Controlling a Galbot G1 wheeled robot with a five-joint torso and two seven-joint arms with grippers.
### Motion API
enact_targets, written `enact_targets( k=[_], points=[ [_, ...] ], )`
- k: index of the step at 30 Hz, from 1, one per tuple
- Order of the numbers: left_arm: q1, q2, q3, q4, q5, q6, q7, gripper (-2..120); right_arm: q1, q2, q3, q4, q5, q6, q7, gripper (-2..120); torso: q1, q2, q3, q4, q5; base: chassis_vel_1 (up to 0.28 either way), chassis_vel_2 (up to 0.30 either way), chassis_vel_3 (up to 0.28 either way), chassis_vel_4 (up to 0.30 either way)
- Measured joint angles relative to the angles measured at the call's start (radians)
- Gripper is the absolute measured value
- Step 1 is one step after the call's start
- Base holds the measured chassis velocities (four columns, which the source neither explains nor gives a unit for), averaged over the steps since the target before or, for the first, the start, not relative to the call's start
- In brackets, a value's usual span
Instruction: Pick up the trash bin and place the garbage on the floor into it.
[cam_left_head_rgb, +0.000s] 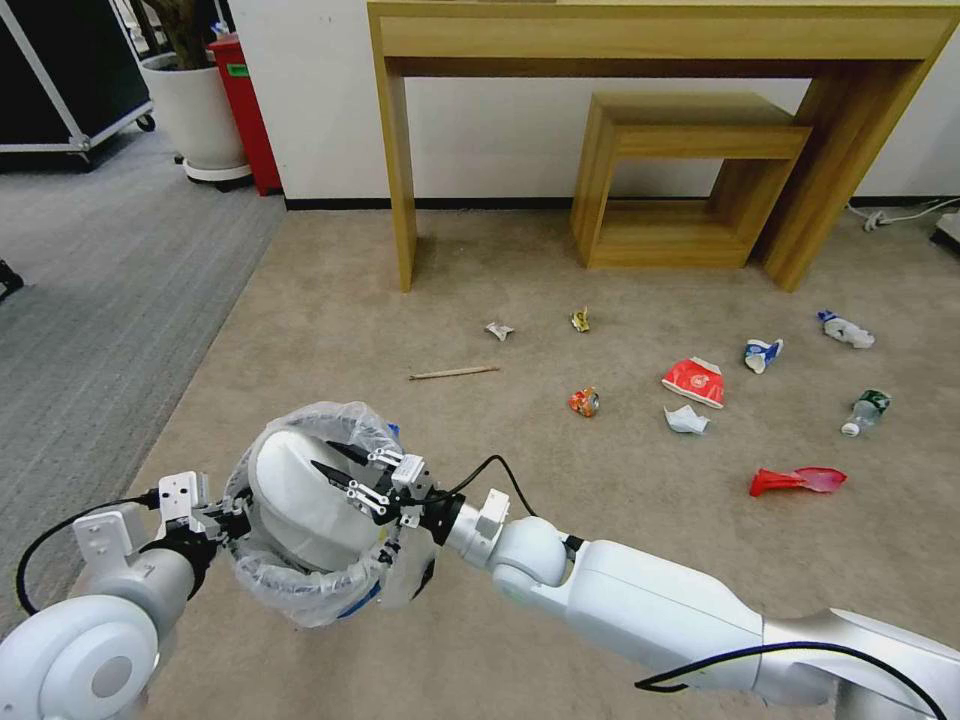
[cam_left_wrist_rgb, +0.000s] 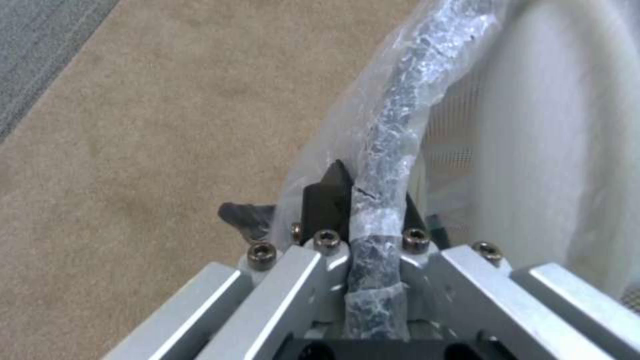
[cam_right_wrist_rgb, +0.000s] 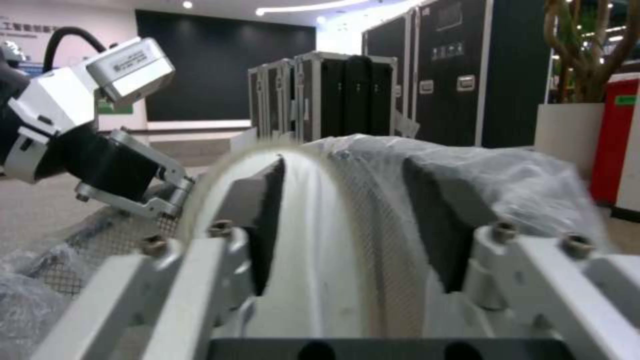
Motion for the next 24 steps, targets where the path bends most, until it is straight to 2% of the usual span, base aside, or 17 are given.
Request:
enact_targets(
  k=[5, 7, 8, 11, 12, 15, 16, 19, 20, 23, 24],
  points=[
    [0.004, -0.002, 0.0, 0.001, 0.003, 0.0, 0.001, 0, -0.016, -0.016, 0.038, 0.053, 0.017, -0.015, 0.03, 70, 0.0, 0.0, 0.0, 0.0, 0.0001, 0.0, 0.0, 0.0, 0.0],
    [0.007, 0.001, -0.001, 0.01, 0.004, 0.0, 0.0, 0, -0.025, -0.037, 0.103, 0.113, 0.066, -0.057, 0.072, 81, 0.0, 0.0, 0.0, 0.0003, 0.0, 0.0, 0.0, 0.0, 0.0],
    [0.007, 0.001, -0.001, 0.01, 0.004, 0.0, 0.0, 0, -0.025, -0.037, 0.103, 0.113, 0.066, -0.057, 0.072, 81, 0.0, 0.0, 0.0, 0.0003, 0.0, 0.0, 0.0, 0.0, 0.0],
    [0.005, 0.009, -0.003, 0.026, 0.007, 0.0, 0.001, 0, -0.04, -0.085, 0.213, 0.191, 0.144, -0.12, 0.147, 95, 0.0, 0.0, 0.0, 0.0001, 0.0001, 0.0, 0.0, 0.0, 0.0],
    [0.005, 0.009, -0.003, 0.026, 0.007, 0.0, 0.001, 0, -0.04, -0.085, 0.213, 0.191, 0.144, -0.12, 0.147, 95, 0.0, 0.0, 0.0, 0.0001, 0.0001, 0.0, 0.0, 0.0, 0.0],
    [-0.005, 0.017, -0.002, 0.043, 0.014, 0.0, 0.011, 0, -0.076, -0.14, 0.347, 0.246, 0.183, -0.179, 0.188, 100, 0.0, 0.0, 0.0, 0.0001, 0.0001, 0.0, 0.0, 0.0, 0.0],
    [-0.005, 0.017, -0.002, 0.043, 0.014, 0.0, 0.011, 0, -0.076, -0.14, 0.347, 0.246, 0.183, -0.179, 0.188, 100, 0.0, 0.0, 0.0, 0.0001, 0.0001, 0.0, 0.0, 0.0, 0.0],
    [-0.018, 0.023, 0.004, 0.062, 0.023, 0.002, 0.022, 0, -0.127, -0.191, 0.47, 0.293, 0.231, -0.221, 0.217, 100, 0.0, 0.0, 0.0, -0.0001, 0.0002, 0.0, 0.0, 0.0, 0.0],
    [-0.018, 0.023, 0.004, 0.062, 0.023, 0.002, 0.022, 0, -0.127, -0.191, 0.47, 0.293, 0.231, -0.221, 0.217, 100, 0.0, 0.0, 0.0, -0.0001, 0.0002, 0.0, 0.0, 0.0, 0.0],
    [-0.027, 0.025, 0.01, 0.077, 0.035, 0.003, 0.031, 0, -0.186, -0.237, 0.608, 0.327, 0.266, -0.257, 0.239, 100, 0.0, 0.0, 0.0, 0.0, 0.0002, 0.0, 0.0, 0.0, 0.0],
    [-0.027, 0.025, 0.01, 0.077, 0.035, 0.003, 0.031, 0, -0.186, -0.237, 0.608, 0.327, 0.266, -0.257, 0.239, 100, 0.0, 0.0, 0.0, 0.0, 0.0002, 0.0, 0.0, 0.0, 0.0]
  ],
)
